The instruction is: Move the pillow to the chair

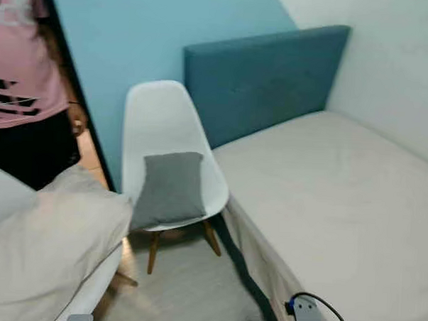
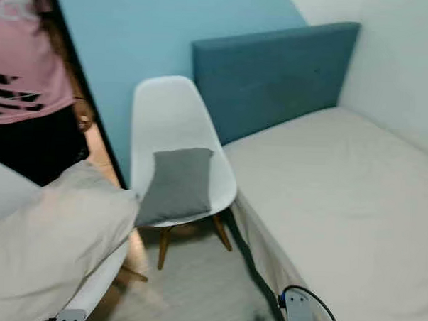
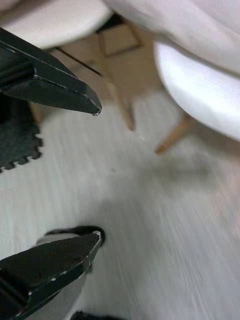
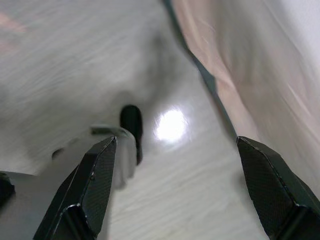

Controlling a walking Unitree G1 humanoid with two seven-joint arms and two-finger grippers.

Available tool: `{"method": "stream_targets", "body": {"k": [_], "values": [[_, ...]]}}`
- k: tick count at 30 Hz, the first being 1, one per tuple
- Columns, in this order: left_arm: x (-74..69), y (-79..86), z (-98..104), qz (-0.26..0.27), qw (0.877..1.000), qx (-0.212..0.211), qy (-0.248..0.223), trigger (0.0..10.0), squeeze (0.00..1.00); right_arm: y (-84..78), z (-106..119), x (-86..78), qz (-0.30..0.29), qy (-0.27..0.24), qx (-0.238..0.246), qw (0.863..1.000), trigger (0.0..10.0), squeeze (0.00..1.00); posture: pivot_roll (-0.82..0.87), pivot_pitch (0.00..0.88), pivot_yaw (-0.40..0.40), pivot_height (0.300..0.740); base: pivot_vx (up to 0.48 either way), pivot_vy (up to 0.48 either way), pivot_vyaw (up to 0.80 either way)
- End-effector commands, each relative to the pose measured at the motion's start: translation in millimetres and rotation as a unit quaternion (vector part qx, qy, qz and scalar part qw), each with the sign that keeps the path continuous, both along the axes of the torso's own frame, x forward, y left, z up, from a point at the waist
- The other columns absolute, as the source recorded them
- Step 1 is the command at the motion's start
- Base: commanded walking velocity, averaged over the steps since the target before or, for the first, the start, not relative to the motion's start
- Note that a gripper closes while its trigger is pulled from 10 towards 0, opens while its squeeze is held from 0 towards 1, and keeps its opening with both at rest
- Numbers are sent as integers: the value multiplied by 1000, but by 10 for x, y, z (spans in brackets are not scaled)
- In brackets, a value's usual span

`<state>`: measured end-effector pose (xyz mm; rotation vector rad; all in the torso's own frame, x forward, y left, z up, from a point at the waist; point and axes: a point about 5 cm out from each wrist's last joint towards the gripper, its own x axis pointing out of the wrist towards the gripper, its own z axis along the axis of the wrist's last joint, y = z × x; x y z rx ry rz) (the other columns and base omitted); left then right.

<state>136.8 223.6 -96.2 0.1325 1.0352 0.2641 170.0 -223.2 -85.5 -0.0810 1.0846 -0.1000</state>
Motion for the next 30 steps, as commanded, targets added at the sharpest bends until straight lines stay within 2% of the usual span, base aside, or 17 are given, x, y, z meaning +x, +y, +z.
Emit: {"method": "stream_targets", "body": {"k": [1, 9, 14, 23, 25, 29, 30], "values": [[-26, -3, -11, -6, 1000, 3, 7, 10000, 0, 34, -11, -7, 6, 5, 4, 1000, 10000, 0, 89, 0, 28, 719, 0, 0, -744], [-66, 1, -25, -3, 1000, 2, 15, 10000, 0, 14, -13, -22, 6, 5, 3, 1000, 10000, 0, 79, 0, 28, 719, 0, 0, -93], [-6, -39, -15, -5, 1000, -9, 10, 10000, 0, 17, -20, -38, 11, 7, 3, 1000, 10000, 0, 76, 0, 28, 719, 0, 0, 0], [21, -60, -12, -8, 1000, -20, 10, 10000, 0, 46, -28, -42, 14, 9, 4, 1000, 10000, 0, 77, 0, 30, 719, 0, 0, 0], [18, -66, -16, -9, 1000, -23, 13, 10000, 0, 94, -36, -38, 16, 9, 7, 1000, 10000, 0, 77, 0, 30, 719, 0, 0, 0], [-62, -59, -42, -8, 999, -28, 24, 10000, 0, 419, -67, -2, 41, -3, 39, 998, 10000, 0, 90, 0, 21, 719, 0, 0, 0], [-62, -59, -42, -8, 999, -28, 24, 10000, 0, 419, -67, -2, 41, -3, 39, 998, 10000, 0, 90, 0, 21, 719, 0, 0, 0]]}}
